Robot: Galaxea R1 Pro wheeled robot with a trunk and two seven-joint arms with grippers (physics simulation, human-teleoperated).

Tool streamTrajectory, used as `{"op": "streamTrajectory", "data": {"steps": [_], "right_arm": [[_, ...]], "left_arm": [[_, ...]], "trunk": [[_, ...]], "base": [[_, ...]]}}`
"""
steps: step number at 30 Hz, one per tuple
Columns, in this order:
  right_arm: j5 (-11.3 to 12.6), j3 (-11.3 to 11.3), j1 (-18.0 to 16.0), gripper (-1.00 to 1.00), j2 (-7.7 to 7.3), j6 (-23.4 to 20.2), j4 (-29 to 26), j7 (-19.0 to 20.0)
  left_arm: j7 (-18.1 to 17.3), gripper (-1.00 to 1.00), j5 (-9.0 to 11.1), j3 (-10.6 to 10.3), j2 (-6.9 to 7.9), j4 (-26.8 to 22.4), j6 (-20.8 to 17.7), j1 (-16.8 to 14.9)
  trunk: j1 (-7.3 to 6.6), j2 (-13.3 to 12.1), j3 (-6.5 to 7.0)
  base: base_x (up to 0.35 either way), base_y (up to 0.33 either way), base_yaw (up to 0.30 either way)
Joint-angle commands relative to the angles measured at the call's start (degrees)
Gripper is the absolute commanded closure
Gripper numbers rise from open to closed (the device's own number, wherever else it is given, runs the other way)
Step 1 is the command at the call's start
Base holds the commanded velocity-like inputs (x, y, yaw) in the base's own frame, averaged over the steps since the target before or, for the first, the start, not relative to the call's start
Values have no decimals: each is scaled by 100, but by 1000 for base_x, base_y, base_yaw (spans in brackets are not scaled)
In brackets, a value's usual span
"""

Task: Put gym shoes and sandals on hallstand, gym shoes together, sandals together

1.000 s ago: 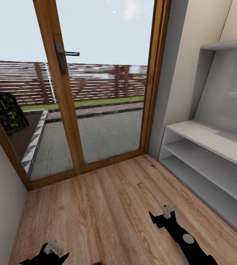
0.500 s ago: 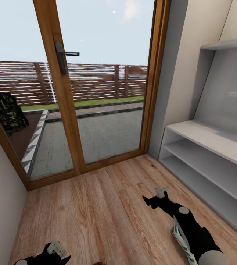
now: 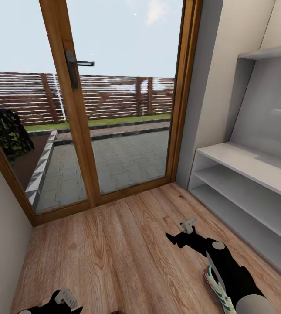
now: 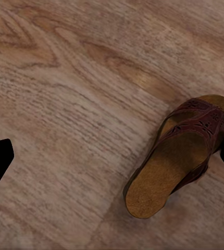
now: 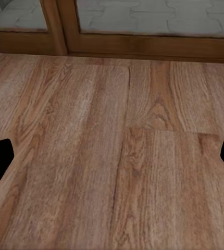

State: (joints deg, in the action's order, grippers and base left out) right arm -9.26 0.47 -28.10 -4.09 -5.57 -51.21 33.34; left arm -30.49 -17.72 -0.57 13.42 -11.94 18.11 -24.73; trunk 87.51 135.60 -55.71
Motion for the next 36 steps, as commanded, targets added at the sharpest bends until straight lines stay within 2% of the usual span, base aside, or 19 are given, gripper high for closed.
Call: {"op": "streamTrajectory", "data": {"steps": [1,7,8,10,17,25,29,36], "right_arm": [[-20,1,-2,-100,-10,-31,-11,22],[-26,-15,-2,-100,-37,-41,-11,36],[-31,-16,-3,-100,-48,-51,-12,36],[-36,-15,-3,-100,-52,-54,-9,34],[-40,-8,-3,-100,-56,-57,2,33],[-41,-4,-3,-100,-57,-58,5,35],[-41,-4,-3,-100,-57,-58,5,36],[-41,1,-3,-100,-57,-64,5,33]], "left_arm": [[2,-100,-52,-4,2,0,33,0],[9,-100,-167,-1,-1,-1,27,9],[8,-100,-384,15,-35,-8,-10,-20],[8,-100,-541,19,-46,-17,-27,-48],[1,-100,-816,26,-65,-224,-172,-114],[-322,-100,-914,23,-81,-506,-752,-155],[-511,-100,-924,24,-85,-634,-887,-159],[-793,-100,-938,23,-92,-893,-1021,-162]], "trunk": [[-1,2,-5],[-1,2,-5],[-1,2,-5],[-1,2,-5],[-1,2,-5],[-1,2,-5],[-1,2,-5],[153,283,-140]], "base": [[0,0,0],[0,0,0],[0,0,0],[0,0,0],[0,0,0],[0,0,0],[0,0,0],[0,0,0]]}}
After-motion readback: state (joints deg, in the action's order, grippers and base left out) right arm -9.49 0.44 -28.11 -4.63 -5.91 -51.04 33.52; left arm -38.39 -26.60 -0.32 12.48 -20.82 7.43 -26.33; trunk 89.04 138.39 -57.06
